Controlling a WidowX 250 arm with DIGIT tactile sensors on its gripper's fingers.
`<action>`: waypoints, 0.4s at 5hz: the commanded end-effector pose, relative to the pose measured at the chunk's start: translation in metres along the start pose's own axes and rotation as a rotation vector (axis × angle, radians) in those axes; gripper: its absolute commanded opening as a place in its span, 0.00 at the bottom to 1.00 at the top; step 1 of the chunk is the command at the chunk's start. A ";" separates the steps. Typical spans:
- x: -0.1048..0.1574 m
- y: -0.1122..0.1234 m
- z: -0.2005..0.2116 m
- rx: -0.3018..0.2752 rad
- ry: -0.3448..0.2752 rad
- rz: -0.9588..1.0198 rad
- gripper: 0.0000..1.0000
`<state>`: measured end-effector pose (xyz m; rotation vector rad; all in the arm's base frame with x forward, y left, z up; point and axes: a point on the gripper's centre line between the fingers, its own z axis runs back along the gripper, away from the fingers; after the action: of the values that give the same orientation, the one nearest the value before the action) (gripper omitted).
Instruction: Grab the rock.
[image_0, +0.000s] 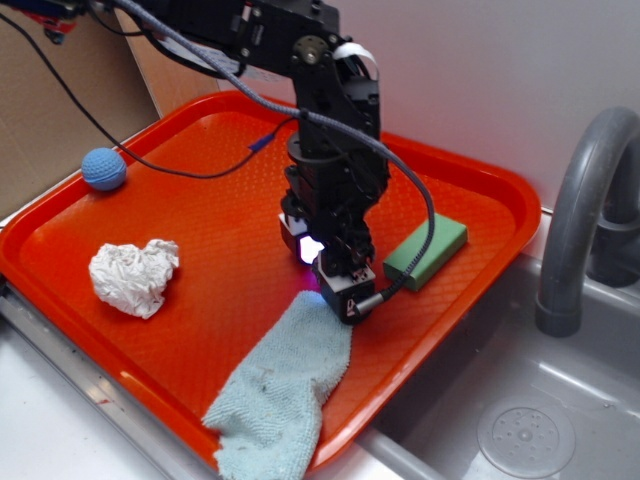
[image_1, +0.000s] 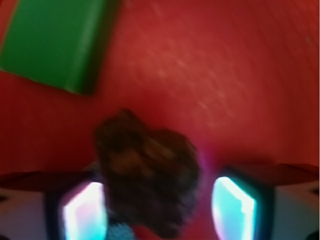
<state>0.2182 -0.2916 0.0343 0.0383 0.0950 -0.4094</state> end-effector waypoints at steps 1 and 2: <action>-0.010 -0.023 0.016 -0.030 -0.045 0.006 0.00; -0.035 -0.002 0.045 -0.089 -0.047 -0.021 0.00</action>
<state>0.1912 -0.2743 0.0474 0.0139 0.1471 -0.4146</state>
